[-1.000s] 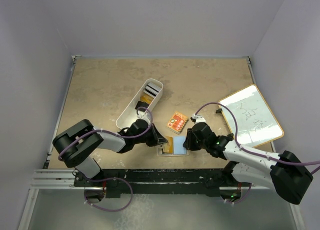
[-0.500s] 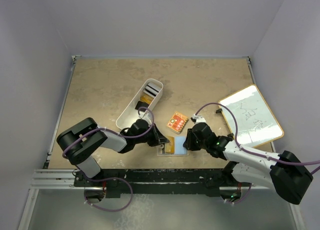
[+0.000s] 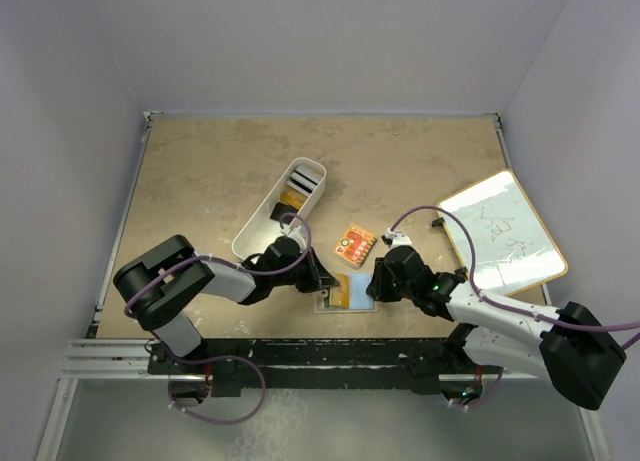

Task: Put the credit cards into the card holder
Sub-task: Insert the credit card into the card holder.

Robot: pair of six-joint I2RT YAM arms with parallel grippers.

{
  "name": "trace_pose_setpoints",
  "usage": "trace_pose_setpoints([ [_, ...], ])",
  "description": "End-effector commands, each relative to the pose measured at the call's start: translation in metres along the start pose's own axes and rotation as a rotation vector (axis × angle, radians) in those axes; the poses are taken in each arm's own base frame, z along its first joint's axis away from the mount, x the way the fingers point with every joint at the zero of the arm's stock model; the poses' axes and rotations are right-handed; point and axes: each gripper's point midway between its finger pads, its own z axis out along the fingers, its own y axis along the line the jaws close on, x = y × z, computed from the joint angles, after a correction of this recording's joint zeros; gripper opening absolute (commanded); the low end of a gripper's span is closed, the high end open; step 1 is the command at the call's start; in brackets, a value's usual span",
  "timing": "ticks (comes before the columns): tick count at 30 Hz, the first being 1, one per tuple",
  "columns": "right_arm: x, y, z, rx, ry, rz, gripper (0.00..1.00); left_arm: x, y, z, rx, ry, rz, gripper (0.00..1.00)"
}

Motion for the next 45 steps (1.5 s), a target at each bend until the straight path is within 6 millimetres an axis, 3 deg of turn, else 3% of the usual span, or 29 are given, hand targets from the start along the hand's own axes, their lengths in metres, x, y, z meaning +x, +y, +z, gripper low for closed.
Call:
trace_pose_setpoints([
  [1,-0.003,0.001,0.001,-0.005,-0.014,0.010,0.25,-0.005,0.007,0.005,-0.060,-0.003,0.092,0.00],
  [14,-0.001,0.001,0.001,-0.011,-0.011,0.011,0.25,-0.013,0.025,0.001,-0.182,0.002,0.233,0.00],
  [45,0.004,0.002,0.006,-0.026,-0.008,0.062,0.24,-0.019,0.021,0.004,-0.119,-0.064,0.259,0.00],
])
